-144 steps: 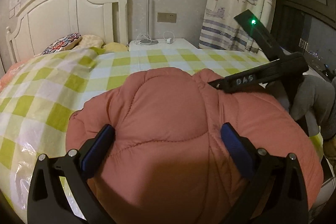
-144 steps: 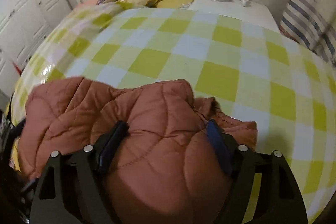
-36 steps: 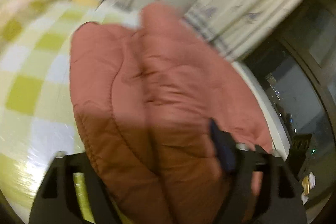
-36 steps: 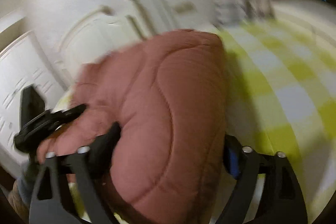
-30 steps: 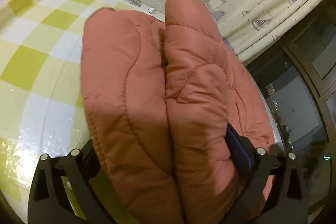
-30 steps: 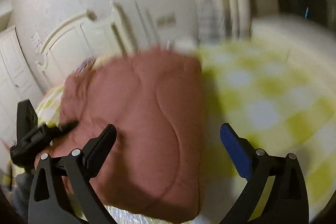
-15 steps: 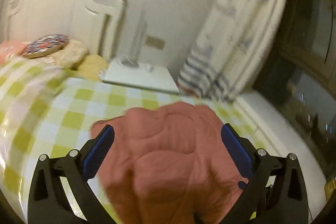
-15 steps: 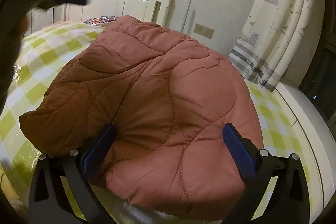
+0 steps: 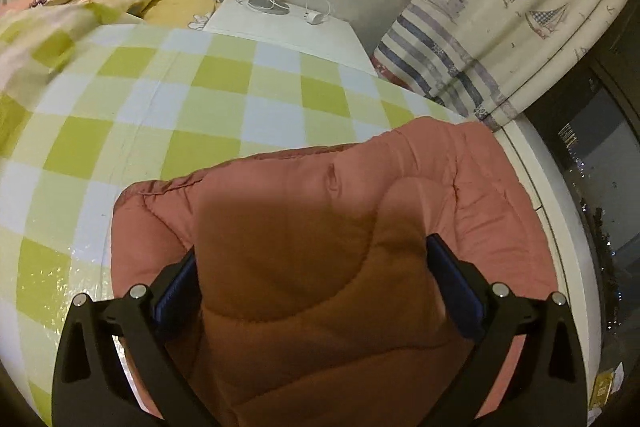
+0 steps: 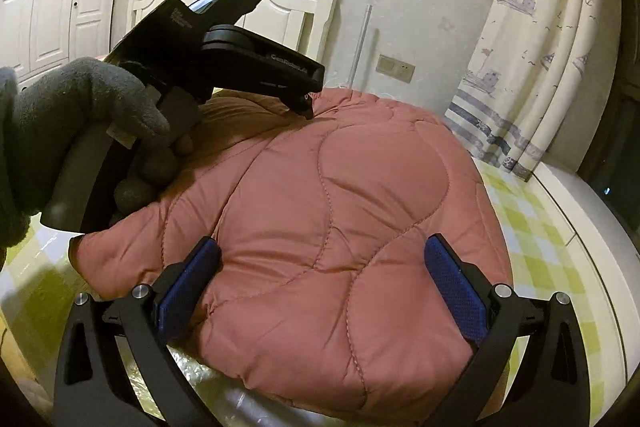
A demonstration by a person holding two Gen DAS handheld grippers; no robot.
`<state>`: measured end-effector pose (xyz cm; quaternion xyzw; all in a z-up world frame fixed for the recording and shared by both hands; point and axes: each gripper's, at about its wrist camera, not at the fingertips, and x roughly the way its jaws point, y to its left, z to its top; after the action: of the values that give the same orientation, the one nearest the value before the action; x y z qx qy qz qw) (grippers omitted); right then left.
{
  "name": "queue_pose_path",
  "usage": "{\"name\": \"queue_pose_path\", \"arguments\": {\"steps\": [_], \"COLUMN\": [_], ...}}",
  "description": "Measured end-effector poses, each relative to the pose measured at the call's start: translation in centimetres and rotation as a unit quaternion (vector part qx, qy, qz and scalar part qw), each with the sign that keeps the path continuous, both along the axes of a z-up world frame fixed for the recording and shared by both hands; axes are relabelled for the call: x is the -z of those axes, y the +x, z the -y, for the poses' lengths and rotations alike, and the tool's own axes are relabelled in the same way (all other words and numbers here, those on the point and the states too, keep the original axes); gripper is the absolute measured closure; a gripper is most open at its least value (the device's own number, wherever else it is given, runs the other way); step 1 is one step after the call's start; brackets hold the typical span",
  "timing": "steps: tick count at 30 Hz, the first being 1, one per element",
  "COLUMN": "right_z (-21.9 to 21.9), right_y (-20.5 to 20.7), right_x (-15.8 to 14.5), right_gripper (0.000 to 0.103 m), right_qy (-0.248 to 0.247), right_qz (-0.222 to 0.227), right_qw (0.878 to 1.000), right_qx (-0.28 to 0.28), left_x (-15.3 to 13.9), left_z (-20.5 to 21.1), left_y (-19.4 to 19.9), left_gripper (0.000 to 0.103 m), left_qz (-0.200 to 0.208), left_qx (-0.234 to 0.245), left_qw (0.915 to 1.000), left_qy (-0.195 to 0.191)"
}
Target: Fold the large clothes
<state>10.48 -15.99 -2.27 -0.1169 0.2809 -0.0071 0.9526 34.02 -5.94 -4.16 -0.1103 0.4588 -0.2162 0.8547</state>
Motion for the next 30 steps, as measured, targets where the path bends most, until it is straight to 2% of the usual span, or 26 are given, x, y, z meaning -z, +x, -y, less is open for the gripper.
{"name": "queue_pose_path", "arguments": {"steps": [3,5,8,9,11,12,15,17,19,21,23,24,25,28,30], "right_z": [-0.1,0.0,0.5,0.9,2.0,2.5,3.9,4.5,5.0,5.2,5.4,5.4,5.4,5.3,5.0], "right_y": [-0.2,-0.9,-2.6,-3.7,-6.0,-7.0,-10.1,-11.6,-13.2,-14.8,-15.8,-16.3,-16.6,-16.6,-16.1], "right_x": [-0.1,-0.7,-1.9,-2.7,-4.4,-5.2,-8.0,-9.9,-11.7,-12.9,-13.4,-13.4,-13.2,-11.4,-9.5], "right_gripper": [0.004,0.005,0.005,0.005,0.005,0.005,0.005,0.005,0.005,0.005,0.005,0.005,0.005,0.005,0.005], "right_qy": [0.004,0.016,0.042,0.047,0.072,0.085,0.111,0.121,0.128,0.136,0.142,0.147,0.151,0.160,0.156], "right_qz": [0.000,-0.002,0.011,0.029,0.071,0.089,0.146,0.168,0.190,0.216,0.231,0.234,0.232,0.201,0.164], "right_qw": [1.000,1.000,0.999,0.998,0.995,0.992,0.983,0.978,0.973,0.966,0.961,0.960,0.960,0.965,0.972], "right_qx": [-0.001,-0.001,-0.016,-0.014,-0.013,-0.012,-0.002,0.008,0.030,0.048,0.052,0.050,0.050,0.050,0.057], "left_x": [-0.6,-1.8,-4.4,-5.7,-8.2,-9.7,-13.2,-15.1,-16.9,-18.2,-18.5,-18.2,-17.7,-14.3,-11.4], "left_z": [-0.3,-0.9,-3.0,-3.9,-5.6,-6.5,-8.0,-8.5,-8.9,-8.9,-8.5,-8.0,-7.5,-5.6,-4.2], "left_y": [-0.5,-1.2,-4.2,-6.0,-9.9,-12.7,-19.5,-22.8,-26.2,-29.5,-31.8,-32.9,-33.5,-34.1,-34.0], "left_gripper": [0.002,0.002,0.002,0.002,0.002,0.002,0.002,0.002,0.002,0.002,0.002,0.002,0.002,0.002,0.002], "left_qz": [0.007,0.014,0.066,0.097,0.167,0.216,0.311,0.335,0.360,0.402,0.426,0.432,0.429,0.375,0.349], "left_qx": [-0.006,-0.027,-0.074,-0.087,-0.107,-0.118,-0.136,-0.162,-0.196,-0.191,-0.181,-0.174,-0.166,-0.160,-0.169], "left_qw": [0.9999,0.9994,0.9944,0.9906,0.9793,0.9687,0.9407,0.9281,0.9116,0.8952,0.8862,0.8847,0.8876,0.9115,0.9177], "left_qy": [-0.010,-0.019,-0.036,-0.042,-0.041,-0.035,-0.005,0.020,0.034,0.029,0.029,0.030,0.030,0.051,0.089]}}
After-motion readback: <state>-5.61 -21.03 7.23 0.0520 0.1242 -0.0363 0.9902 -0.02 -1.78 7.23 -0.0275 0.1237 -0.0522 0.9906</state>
